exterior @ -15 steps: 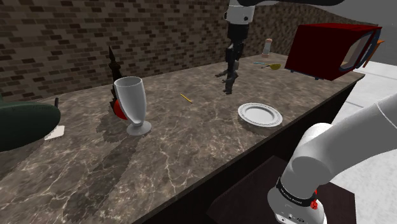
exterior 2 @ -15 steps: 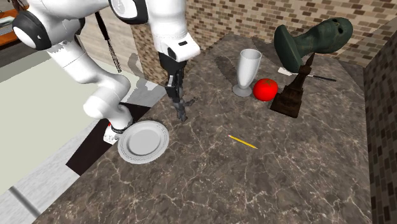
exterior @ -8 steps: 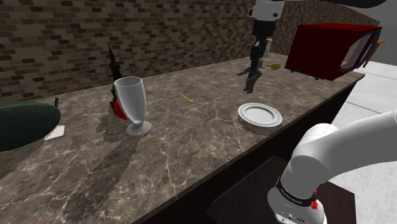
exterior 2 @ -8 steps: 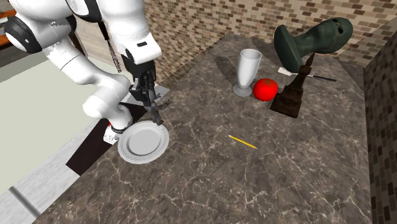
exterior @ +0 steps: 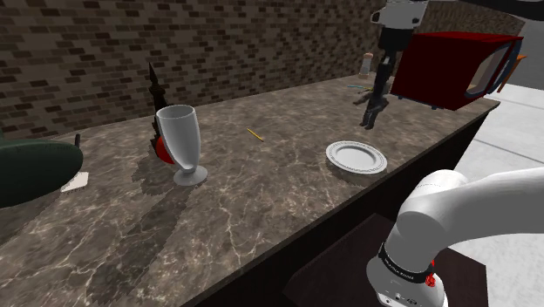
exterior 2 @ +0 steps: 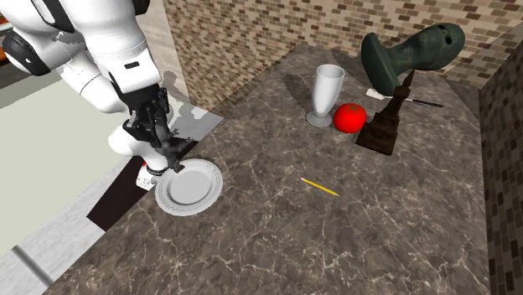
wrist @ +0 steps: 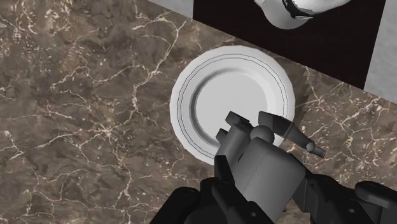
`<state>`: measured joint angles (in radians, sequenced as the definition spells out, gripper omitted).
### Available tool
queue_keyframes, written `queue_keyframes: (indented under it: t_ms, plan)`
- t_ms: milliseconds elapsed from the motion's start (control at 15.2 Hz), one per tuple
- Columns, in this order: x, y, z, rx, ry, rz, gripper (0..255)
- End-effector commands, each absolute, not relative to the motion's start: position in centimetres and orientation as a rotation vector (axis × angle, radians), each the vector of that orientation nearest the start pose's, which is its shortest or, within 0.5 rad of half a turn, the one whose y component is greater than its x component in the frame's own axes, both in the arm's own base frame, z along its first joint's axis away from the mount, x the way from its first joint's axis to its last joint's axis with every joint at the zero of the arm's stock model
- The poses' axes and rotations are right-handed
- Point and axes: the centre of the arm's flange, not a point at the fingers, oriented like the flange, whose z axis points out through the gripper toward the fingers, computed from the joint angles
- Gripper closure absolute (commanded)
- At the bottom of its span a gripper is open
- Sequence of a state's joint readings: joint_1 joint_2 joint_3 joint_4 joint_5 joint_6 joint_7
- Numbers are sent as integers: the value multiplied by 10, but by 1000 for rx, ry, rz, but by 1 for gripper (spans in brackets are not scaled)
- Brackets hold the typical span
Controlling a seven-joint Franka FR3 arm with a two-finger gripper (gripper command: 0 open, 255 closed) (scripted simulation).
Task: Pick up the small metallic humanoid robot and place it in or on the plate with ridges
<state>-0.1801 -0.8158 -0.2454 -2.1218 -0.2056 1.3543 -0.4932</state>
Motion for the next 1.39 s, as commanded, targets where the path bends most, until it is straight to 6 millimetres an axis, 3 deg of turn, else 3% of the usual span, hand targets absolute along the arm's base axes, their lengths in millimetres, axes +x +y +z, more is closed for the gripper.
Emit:
queue_keyframes:
  t_ms: [0,1320]
  plan:
    - [225,-178,667,-3170,-149,-26,255]
    - [225,-178,565,-3170,-149,-26,255]
